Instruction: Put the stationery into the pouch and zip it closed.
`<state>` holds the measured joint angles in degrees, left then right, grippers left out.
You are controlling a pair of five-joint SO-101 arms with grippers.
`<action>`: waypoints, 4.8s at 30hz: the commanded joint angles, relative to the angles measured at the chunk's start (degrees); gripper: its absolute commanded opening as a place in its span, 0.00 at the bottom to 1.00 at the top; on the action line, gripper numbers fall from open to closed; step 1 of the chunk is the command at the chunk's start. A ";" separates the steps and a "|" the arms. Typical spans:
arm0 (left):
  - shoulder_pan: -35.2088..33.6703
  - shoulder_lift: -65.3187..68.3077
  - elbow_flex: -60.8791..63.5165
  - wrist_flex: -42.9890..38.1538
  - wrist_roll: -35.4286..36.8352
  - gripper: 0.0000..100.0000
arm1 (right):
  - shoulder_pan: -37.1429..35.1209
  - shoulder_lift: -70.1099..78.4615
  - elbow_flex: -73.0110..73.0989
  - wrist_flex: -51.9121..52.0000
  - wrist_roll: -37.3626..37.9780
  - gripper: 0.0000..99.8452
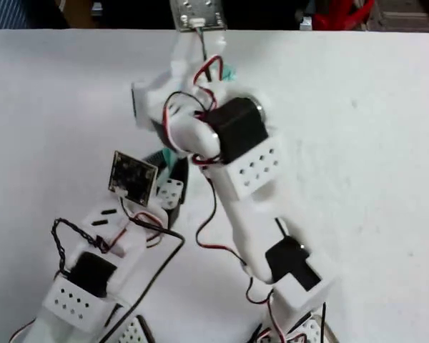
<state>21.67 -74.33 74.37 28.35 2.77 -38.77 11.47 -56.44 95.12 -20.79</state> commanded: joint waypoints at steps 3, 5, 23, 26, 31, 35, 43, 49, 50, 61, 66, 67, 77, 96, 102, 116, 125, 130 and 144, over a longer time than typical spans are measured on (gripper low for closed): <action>0.48 0.04 0.09 0.35 -0.53 0.02 | 2.42 1.36 1.58 3.38 -4.04 0.35; 0.48 0.04 0.09 0.35 -0.53 0.02 | 4.53 1.01 2.20 3.30 -4.13 0.35; 0.40 0.04 0.09 0.44 -0.53 0.02 | 4.09 -9.19 7.47 0.40 -2.55 0.35; 0.40 0.04 0.09 0.44 -0.53 0.02 | 4.09 -7.69 7.91 0.13 -3.08 0.35; 0.40 0.04 0.09 0.44 -0.53 0.02 | 4.97 -1.71 7.38 -1.36 -5.27 0.35; 0.40 0.04 0.00 0.35 -0.53 0.02 | 5.41 2.24 7.38 -1.89 -5.27 0.13; 0.31 0.04 -0.97 3.34 0.00 0.19 | 17.19 2.86 7.30 -3.65 0.00 0.02; 0.75 0.04 -11.43 18.20 -0.35 0.20 | 25.10 3.47 8.00 -3.74 13.45 0.02; 0.66 0.04 -13.71 21.10 -0.44 0.20 | 25.63 3.47 8.00 -3.30 16.18 0.02; -16.13 0.04 -15.65 18.11 3.52 0.19 | 34.68 13.49 14.59 -2.24 31.91 0.02; -16.40 0.04 -7.21 8.53 11.08 0.20 | 37.23 22.90 14.86 -1.01 32.09 0.02; -16.13 0.04 -6.07 6.77 11.08 0.20 | 37.23 24.92 14.86 -0.57 32.09 0.02; -15.78 0.04 -4.04 3.87 10.99 0.20 | 33.98 35.47 14.15 0.84 31.56 0.02; -15.78 0.40 -3.96 3.87 10.90 0.20 | 39.43 9.71 27.43 3.38 45.89 0.53; -16.22 0.13 -4.57 3.96 5.80 0.18 | 47.78 0.84 27.60 3.30 45.89 0.21; -27.38 3.65 -43.78 36.66 -14.86 0.02 | 43.65 -20.00 26.11 3.38 37.45 0.02; -28.09 18.07 -74.29 59.34 -11.16 0.02 | 32.84 -60.35 29.89 3.38 37.36 0.02; -28.09 12.26 -83.16 65.93 -11.43 0.02 | 28.09 -80.40 39.91 3.38 37.36 0.02; -28.53 -32.84 -49.14 58.90 -16.62 0.02 | 27.74 -115.47 69.19 2.33 37.36 0.02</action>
<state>-6.29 -92.79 14.07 92.88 -10.24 -10.73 -101.76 7.30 98.20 16.84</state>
